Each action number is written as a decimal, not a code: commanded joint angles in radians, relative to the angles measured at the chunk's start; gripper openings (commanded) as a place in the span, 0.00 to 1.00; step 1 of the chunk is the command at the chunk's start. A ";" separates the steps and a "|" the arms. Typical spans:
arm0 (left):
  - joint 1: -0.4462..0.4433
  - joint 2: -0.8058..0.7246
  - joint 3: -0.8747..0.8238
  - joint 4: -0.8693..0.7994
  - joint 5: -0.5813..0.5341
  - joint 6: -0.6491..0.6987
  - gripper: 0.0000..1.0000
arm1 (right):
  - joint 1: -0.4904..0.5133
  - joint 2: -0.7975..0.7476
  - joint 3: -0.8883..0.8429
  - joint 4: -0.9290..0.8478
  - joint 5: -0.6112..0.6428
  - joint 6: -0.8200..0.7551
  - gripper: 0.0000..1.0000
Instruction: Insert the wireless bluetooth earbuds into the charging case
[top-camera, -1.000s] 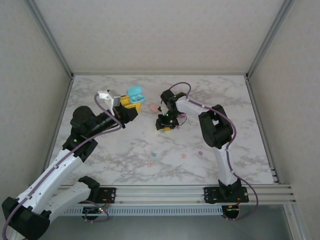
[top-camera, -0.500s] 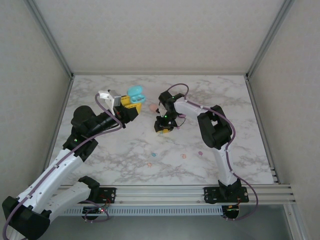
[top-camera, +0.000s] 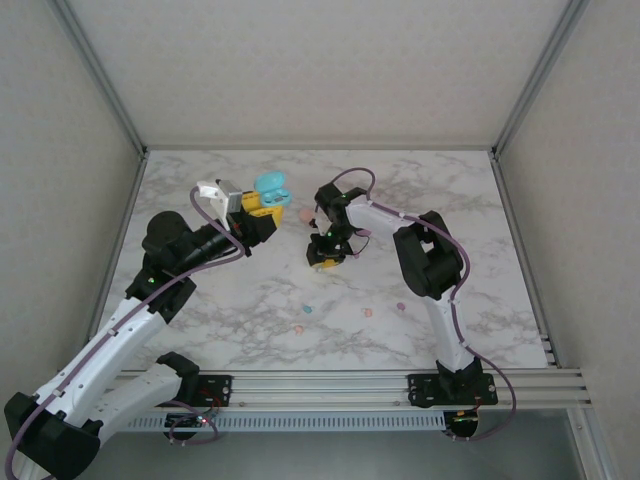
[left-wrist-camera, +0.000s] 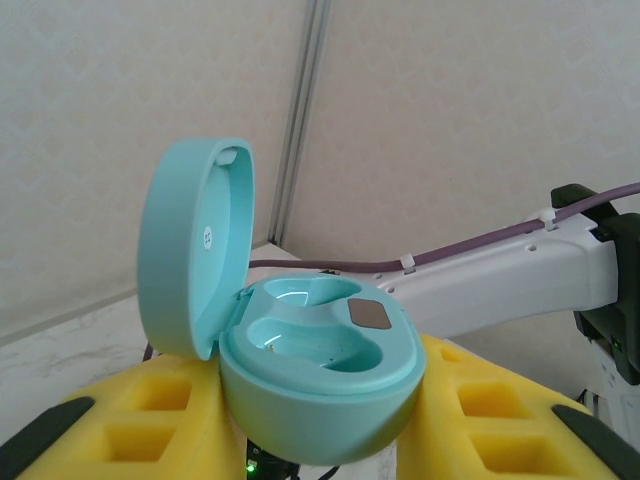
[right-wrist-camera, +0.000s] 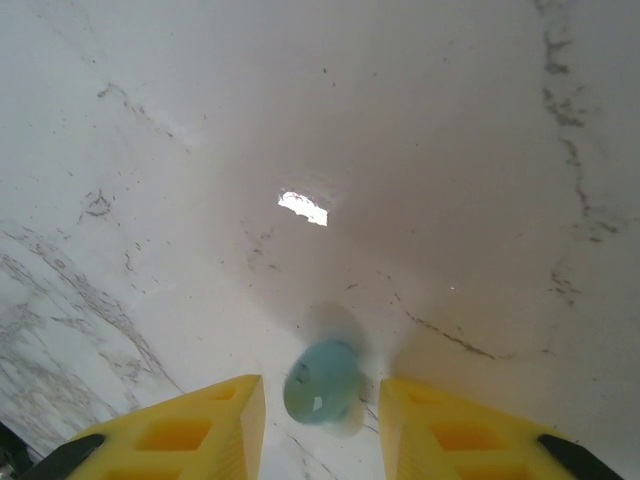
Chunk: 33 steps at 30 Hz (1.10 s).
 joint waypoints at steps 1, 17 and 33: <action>0.004 -0.002 0.027 0.011 0.000 0.003 0.17 | 0.012 -0.003 0.048 -0.048 0.016 -0.004 0.36; 0.005 -0.027 0.012 0.010 -0.039 0.016 0.17 | 0.080 0.044 0.168 -0.152 0.240 0.125 0.37; 0.004 -0.052 0.023 -0.034 -0.041 0.038 0.17 | 0.100 0.150 0.301 -0.261 0.315 0.129 0.35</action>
